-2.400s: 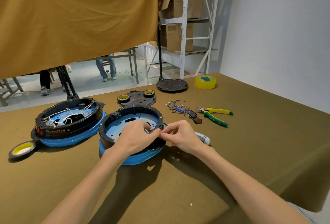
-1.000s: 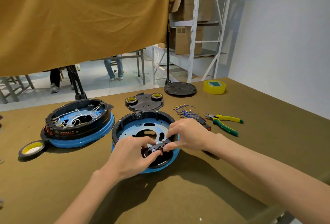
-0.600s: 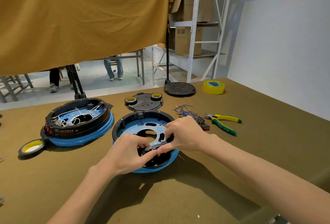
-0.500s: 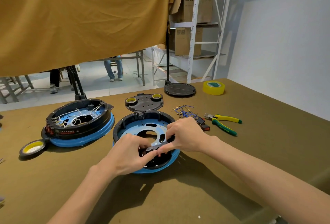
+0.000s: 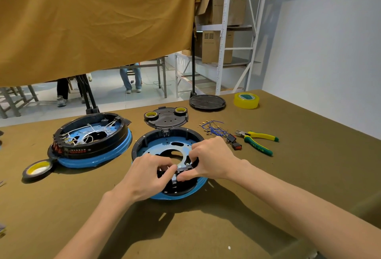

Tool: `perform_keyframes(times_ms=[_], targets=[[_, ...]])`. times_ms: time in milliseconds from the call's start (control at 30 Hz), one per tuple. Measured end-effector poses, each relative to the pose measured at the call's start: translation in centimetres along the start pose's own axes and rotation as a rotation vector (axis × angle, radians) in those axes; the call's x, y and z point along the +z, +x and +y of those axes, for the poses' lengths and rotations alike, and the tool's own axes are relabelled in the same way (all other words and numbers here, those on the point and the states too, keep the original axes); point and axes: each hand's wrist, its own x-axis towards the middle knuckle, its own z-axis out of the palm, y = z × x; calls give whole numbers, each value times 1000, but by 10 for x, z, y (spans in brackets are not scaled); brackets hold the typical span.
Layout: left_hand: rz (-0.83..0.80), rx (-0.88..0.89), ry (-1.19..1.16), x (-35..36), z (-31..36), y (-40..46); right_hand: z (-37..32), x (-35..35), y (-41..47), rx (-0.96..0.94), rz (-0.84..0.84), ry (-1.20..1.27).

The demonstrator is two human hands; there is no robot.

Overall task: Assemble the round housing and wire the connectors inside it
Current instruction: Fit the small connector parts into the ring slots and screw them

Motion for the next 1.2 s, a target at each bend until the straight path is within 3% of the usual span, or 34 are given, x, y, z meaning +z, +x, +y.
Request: perform_keyframes(times_ms=[500,633,733,833,900,933,1000,1067,1200], targets=[[57,-51,50,12,4,8,5,8,-13,-7,149,143],[37,-76,52,14,7,9,8,-1,-10,40,47,197],[36,-60,78,16,9,8,18,-4,-19,175,-36,470],[61,-56,142,20,9,7,39,-1,-33,399,156,678],[81,-47,206,21,8,8,61,6,-40,620,337,547],[84,-45,232,22,8,9,72,9,-43,756,327,411],[82,-55,269,24,9,11,91,18,-48,1004,74,168],[77,-72,293,26,12,14,100,27,-49,1102,-166,85],[68,-99,332,31,17,18,108,36,-49,1098,-137,101]])
